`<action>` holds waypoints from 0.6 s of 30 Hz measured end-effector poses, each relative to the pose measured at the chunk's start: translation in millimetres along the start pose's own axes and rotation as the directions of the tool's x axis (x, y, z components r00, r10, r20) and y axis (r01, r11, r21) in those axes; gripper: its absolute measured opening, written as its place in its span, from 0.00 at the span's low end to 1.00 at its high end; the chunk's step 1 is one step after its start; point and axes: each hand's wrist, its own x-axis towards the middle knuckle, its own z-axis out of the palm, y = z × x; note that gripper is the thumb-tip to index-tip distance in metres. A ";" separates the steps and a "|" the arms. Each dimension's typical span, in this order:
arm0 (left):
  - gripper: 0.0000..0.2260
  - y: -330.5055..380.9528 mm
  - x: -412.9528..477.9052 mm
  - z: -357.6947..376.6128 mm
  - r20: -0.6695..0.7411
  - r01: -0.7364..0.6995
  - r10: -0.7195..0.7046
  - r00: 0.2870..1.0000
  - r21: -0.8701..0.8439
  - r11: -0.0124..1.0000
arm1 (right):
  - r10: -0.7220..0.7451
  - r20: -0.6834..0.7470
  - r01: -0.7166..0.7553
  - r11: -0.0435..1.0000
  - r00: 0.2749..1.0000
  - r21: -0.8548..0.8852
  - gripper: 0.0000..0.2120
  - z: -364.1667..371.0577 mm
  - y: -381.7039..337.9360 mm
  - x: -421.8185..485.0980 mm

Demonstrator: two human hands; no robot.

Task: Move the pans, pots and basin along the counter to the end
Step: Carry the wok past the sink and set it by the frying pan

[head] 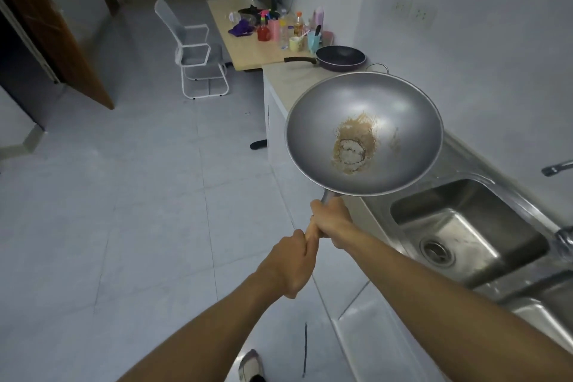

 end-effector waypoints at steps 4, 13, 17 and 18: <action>0.24 -18.2 53.0 -39.8 0.040 -0.030 0.029 0.999 0.021 0.999 | 0.039 -0.025 -0.039 0.999 0.999 0.013 0.06 19.3 -36.6 43.2; 0.23 -38.2 158.3 -109.0 0.099 -0.087 0.081 0.992 0.051 0.995 | 0.080 -0.057 -0.075 0.993 0.995 0.087 0.11 45.4 -101.4 140.3; 0.23 -40.0 214.3 -130.3 0.118 -0.102 0.093 0.989 0.077 0.992 | 0.087 -0.079 -0.080 0.994 0.993 0.080 0.15 49.4 -123.3 195.6; 0.23 -39.8 230.1 -135.5 0.118 -0.103 0.093 0.989 0.086 0.991 | 0.087 -0.088 -0.080 0.994 0.992 0.079 0.14 49.8 -129.1 210.5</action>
